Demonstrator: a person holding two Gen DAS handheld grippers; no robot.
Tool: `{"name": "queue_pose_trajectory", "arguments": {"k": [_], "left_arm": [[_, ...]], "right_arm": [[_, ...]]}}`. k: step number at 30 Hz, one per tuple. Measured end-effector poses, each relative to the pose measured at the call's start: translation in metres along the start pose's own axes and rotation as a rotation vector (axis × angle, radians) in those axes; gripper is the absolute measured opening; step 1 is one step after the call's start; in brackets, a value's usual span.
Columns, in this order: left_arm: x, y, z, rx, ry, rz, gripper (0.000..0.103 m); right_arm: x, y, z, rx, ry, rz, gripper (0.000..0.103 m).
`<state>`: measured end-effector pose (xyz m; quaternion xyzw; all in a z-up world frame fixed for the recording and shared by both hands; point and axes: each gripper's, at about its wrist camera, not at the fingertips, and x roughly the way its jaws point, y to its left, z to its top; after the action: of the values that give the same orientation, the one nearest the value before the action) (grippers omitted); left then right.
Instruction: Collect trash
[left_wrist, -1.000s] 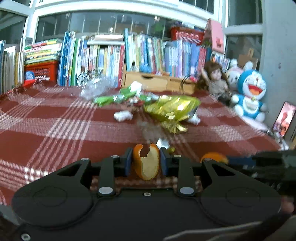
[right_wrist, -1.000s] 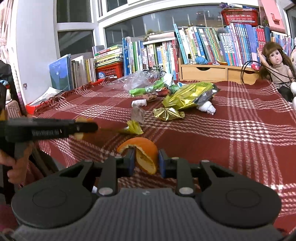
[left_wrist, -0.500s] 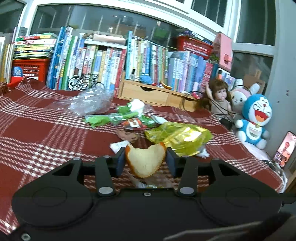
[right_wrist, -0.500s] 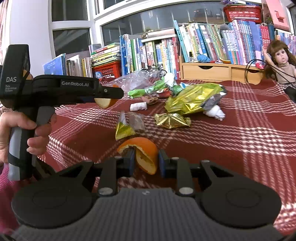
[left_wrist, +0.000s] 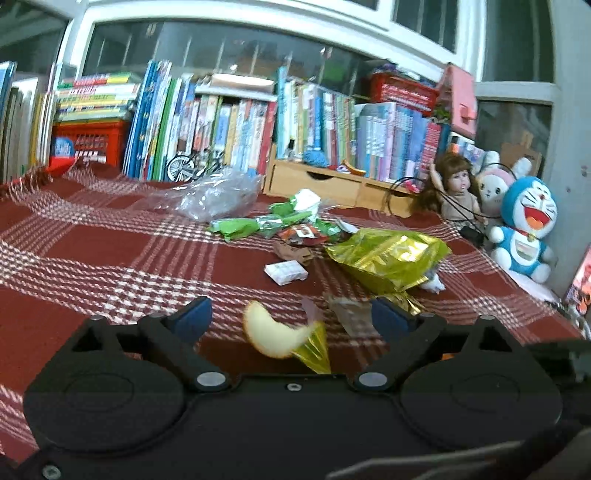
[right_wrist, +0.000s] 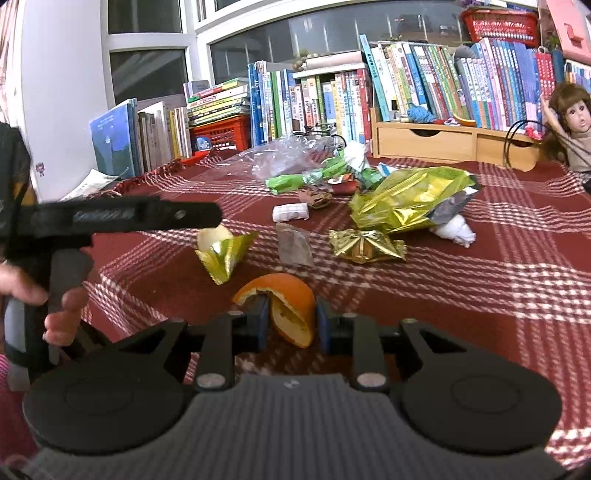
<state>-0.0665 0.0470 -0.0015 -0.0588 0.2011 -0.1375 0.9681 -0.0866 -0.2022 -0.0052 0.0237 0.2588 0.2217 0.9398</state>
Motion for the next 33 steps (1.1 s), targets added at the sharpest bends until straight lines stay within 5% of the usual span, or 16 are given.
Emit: {"name": "queue_pose_trajectory", "arguments": {"k": [4,6,10,15,26,33], "left_arm": [[0.006,-0.008,-0.009,0.05,0.03,0.052,0.094],[0.005,-0.004,-0.006,-0.006,0.017,0.142,0.084],[-0.009,0.012,0.0,-0.103,-0.057,0.188,0.075],[0.007,0.001,-0.012,0.053,0.108,0.241,0.058],[0.037,-0.032,-0.014,0.128,0.133,0.148,0.082],[0.049,-0.028,-0.013,0.094,0.107,0.157,0.041]], "right_arm": [[-0.006,-0.003,-0.001,-0.01,-0.002,-0.023,0.031],[-0.008,-0.004,-0.001,-0.005,-0.006,-0.035,0.031],[-0.012,-0.009,-0.001,0.004,-0.014,-0.056,0.031],[-0.01,-0.015,-0.003,0.029,-0.009,-0.065,0.032],[-0.012,-0.016,-0.005,0.035,-0.016,-0.073,0.032],[-0.014,-0.019,-0.006,0.043,-0.018,-0.075,0.033]]}}
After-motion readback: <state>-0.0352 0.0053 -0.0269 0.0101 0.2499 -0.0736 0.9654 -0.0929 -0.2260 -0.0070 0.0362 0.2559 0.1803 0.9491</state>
